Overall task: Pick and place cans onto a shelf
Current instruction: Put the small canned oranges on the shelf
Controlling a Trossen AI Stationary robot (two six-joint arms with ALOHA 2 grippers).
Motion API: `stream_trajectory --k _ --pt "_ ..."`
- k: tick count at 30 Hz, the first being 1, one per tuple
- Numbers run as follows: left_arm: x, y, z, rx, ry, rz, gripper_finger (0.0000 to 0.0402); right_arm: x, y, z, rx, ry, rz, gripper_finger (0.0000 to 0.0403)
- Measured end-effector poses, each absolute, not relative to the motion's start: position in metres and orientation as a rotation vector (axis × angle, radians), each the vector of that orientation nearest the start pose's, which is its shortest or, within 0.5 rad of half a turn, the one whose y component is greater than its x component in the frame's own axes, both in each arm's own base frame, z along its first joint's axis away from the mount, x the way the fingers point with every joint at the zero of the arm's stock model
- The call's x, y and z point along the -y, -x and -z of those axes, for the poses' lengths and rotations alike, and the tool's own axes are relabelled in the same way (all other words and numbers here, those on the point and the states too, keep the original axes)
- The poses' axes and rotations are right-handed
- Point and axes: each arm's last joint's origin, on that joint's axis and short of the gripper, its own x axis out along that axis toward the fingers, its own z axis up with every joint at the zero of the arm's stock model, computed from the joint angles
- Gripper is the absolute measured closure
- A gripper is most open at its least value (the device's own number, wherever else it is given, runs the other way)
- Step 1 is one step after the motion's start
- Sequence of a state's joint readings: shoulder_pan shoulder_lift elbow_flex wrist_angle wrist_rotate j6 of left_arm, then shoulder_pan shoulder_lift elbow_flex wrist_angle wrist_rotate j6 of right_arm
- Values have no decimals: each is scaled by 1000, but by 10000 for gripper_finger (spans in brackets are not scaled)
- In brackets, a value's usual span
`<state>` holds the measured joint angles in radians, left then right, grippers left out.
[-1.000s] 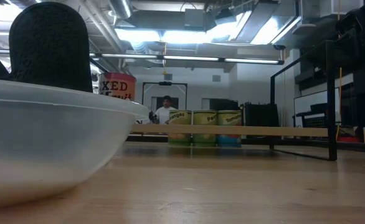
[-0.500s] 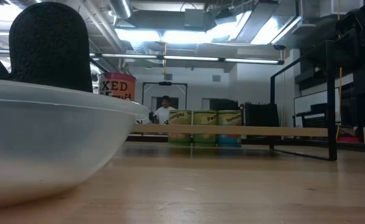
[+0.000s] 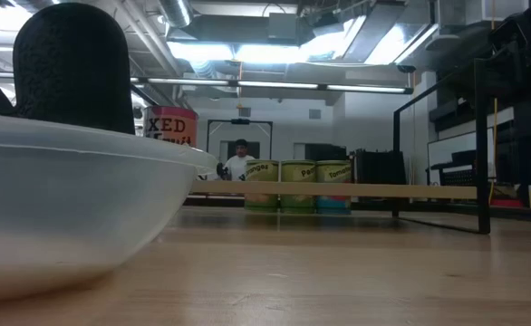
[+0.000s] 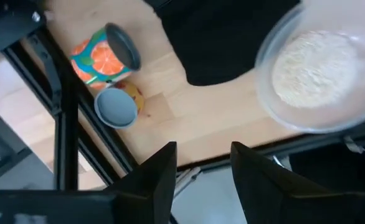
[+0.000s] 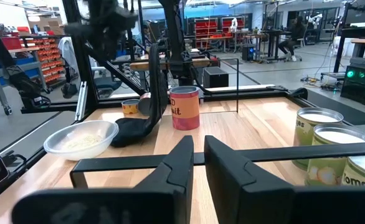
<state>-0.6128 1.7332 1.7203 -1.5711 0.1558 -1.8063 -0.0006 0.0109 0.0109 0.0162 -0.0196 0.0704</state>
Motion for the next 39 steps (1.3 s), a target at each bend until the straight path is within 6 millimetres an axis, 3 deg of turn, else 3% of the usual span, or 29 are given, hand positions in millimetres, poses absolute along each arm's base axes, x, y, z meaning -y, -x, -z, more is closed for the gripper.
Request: stream_trajectory --k 10,16,23,34,39 --pt "218 -271 -259 -1501 821 -1142 259 0 -98 -168 16 -70 -19 357" --pt "230 -278 -224 -1524 729 -1222 259 0 -98 -168 16 -70 -19 357" --pt "228 -263 -192 -1662 662 -1353 259 0 -98 -168 16 -70 -19 357" --pt "216 -247 -167 -1513 573 -1540 259 -1 -98 -168 16 -70 -20 357" --pt "212 -242 -160 -1528 555 -1591 259 0 -98 -168 16 -70 -20 357"
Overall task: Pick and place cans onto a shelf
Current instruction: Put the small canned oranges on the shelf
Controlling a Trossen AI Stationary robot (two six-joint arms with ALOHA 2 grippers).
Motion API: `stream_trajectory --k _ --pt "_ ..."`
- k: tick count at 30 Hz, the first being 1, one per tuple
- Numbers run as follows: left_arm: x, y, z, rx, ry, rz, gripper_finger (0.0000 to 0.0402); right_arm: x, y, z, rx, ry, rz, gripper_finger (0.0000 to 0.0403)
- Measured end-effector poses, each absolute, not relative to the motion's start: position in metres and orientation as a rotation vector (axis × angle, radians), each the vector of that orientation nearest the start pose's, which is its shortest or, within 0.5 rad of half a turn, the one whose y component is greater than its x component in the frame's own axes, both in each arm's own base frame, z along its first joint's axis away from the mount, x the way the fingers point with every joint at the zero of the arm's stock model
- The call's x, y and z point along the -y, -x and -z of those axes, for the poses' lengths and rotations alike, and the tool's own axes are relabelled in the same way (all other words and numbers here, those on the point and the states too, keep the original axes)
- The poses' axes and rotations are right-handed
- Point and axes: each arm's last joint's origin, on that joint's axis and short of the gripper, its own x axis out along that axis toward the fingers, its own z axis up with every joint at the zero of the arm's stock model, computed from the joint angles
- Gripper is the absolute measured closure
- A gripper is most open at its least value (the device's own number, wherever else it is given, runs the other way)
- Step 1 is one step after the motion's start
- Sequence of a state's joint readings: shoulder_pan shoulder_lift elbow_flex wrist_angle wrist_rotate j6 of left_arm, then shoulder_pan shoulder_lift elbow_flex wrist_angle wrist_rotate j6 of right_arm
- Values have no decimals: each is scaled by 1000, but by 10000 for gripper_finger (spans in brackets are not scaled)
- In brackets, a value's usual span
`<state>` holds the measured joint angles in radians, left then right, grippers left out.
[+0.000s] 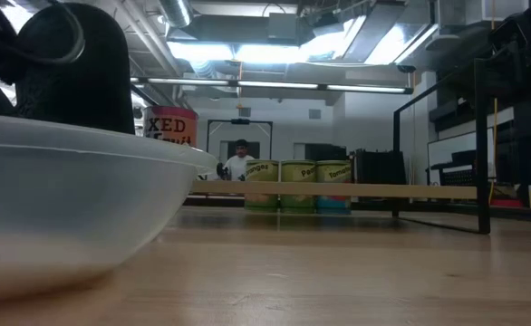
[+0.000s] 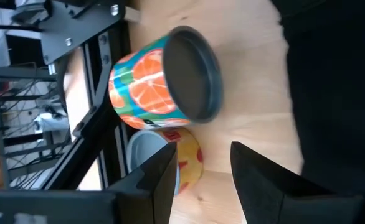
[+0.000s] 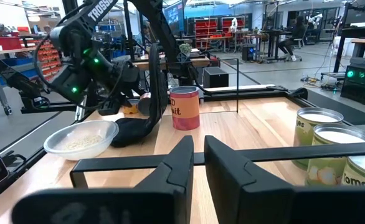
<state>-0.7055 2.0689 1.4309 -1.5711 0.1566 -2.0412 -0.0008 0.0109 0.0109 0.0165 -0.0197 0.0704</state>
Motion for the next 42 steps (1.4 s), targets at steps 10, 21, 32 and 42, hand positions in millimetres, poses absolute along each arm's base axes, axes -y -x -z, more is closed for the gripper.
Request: stream_trajectory --k 10,21,32,42 --pt "206 -236 -153 -1449 556 -1691 259 0 -98 -168 16 -70 -19 357" --pt "201 -227 -144 -1478 536 -1775 259 0 -98 -168 16 -70 -19 357" --pt "195 -220 -137 -1474 495 -1815 259 0 -98 -168 16 -70 -19 357" --pt "194 -219 -136 -1475 487 -1821 298 0 -98 -168 16 -70 -19 357"
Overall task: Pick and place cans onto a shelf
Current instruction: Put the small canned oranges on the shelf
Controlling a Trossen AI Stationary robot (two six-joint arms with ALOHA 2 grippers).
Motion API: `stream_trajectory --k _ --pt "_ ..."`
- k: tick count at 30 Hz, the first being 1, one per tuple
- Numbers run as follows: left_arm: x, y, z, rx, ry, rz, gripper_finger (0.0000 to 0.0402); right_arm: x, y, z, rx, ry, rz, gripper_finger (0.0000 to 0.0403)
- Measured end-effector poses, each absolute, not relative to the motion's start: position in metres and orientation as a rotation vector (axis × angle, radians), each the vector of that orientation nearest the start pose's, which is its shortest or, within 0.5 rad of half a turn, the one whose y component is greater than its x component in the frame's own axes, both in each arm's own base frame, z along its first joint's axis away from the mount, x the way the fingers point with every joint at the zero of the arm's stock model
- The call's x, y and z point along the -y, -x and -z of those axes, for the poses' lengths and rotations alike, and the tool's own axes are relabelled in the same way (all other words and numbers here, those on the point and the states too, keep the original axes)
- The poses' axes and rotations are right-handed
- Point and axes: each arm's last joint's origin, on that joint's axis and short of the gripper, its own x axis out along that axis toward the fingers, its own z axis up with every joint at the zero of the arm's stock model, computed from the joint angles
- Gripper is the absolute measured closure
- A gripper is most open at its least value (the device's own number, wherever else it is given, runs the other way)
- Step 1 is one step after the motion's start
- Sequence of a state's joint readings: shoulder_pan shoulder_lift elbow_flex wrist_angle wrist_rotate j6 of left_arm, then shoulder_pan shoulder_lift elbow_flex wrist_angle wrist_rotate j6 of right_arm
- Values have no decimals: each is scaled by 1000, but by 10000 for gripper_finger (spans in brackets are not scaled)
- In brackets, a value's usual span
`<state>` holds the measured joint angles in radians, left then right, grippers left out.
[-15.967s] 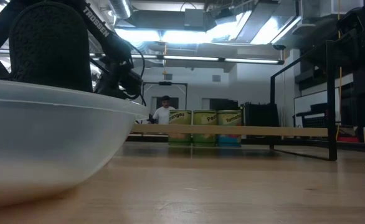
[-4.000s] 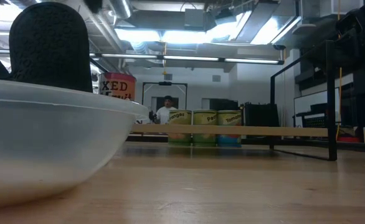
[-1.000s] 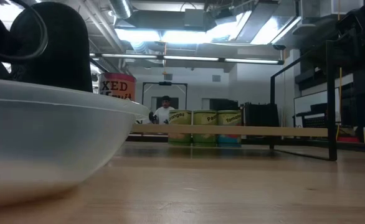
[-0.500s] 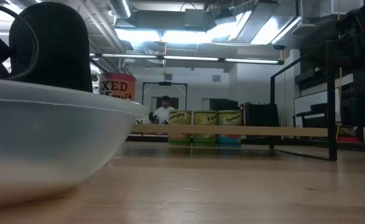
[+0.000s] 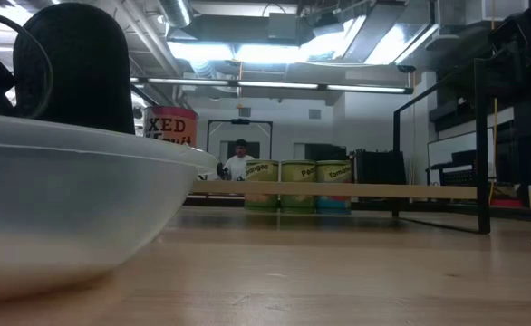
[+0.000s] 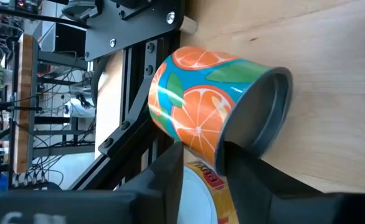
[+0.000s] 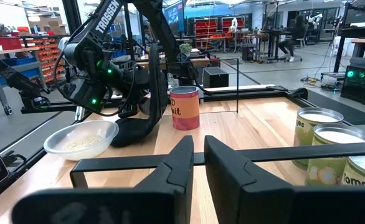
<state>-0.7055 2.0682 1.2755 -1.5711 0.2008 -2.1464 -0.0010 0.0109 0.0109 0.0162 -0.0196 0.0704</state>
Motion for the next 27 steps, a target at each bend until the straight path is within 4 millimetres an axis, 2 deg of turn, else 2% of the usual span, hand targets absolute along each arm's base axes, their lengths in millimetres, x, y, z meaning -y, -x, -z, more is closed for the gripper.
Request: stream_trajectory --k 14,22,27 --pt "194 -219 -136 -1477 486 -1822 390 0 -98 -168 15 -70 -19 357" --pt "195 -218 -136 -1531 500 -1823 387 0 -98 -168 16 -70 -19 357" --pt "197 -219 -145 -1565 537 -1785 391 -1 -98 -168 15 -70 -20 357"
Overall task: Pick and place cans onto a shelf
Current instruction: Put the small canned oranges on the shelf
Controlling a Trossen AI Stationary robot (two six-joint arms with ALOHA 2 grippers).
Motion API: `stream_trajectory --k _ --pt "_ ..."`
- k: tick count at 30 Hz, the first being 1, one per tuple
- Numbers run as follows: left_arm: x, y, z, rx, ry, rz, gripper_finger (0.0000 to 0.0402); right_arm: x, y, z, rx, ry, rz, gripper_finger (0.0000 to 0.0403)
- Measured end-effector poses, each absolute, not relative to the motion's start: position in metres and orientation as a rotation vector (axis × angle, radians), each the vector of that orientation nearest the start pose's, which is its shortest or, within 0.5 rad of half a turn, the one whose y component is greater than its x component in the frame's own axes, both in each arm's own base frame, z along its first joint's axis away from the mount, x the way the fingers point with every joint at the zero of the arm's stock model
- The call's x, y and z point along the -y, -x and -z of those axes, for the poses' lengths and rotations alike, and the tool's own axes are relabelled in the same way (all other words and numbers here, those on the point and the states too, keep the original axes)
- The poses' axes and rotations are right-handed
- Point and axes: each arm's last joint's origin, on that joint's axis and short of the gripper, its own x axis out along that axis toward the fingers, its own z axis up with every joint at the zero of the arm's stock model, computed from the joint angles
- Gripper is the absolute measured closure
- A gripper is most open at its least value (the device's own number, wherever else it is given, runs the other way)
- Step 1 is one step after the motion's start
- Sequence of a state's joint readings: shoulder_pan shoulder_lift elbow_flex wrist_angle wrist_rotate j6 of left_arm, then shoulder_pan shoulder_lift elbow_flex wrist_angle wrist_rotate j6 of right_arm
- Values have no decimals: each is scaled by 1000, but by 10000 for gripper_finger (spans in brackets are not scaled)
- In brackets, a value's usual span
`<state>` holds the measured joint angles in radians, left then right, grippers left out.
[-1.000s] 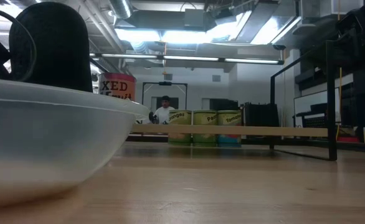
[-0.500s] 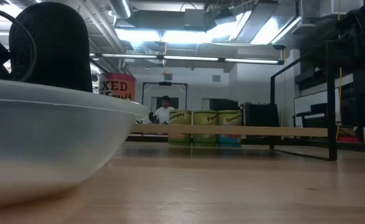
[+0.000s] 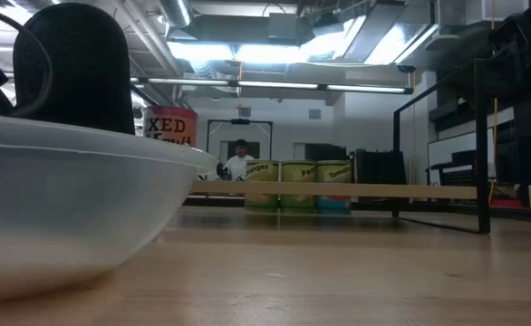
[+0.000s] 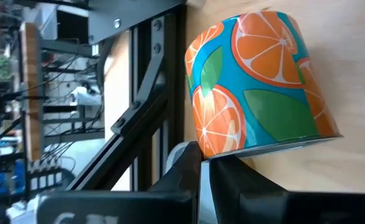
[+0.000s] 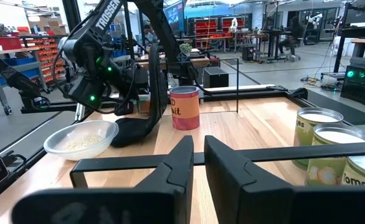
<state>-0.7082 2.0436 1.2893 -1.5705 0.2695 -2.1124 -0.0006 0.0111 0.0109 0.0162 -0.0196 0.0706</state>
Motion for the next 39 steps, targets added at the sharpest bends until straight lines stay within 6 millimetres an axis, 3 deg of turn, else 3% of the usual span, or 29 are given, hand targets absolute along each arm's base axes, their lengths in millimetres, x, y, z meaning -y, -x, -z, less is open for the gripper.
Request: stream_trajectory --k 12,20,24,31,39 --pt "202 -224 -190 -1596 684 -1575 391 -1 -98 -168 15 -71 -20 357" --pt "203 -225 -250 -1742 795 -1160 391 0 -98 -168 15 -70 -19 357" --pt "204 -232 -283 -1710 927 -928 391 0 -98 -168 15 -70 -19 357" --pt "192 -271 -330 -1424 1234 -719 391 0 -98 -168 16 -70 -19 357" --pt "149 -321 -345 -1188 1506 -605 391 0 -98 -168 15 -70 -19 357"
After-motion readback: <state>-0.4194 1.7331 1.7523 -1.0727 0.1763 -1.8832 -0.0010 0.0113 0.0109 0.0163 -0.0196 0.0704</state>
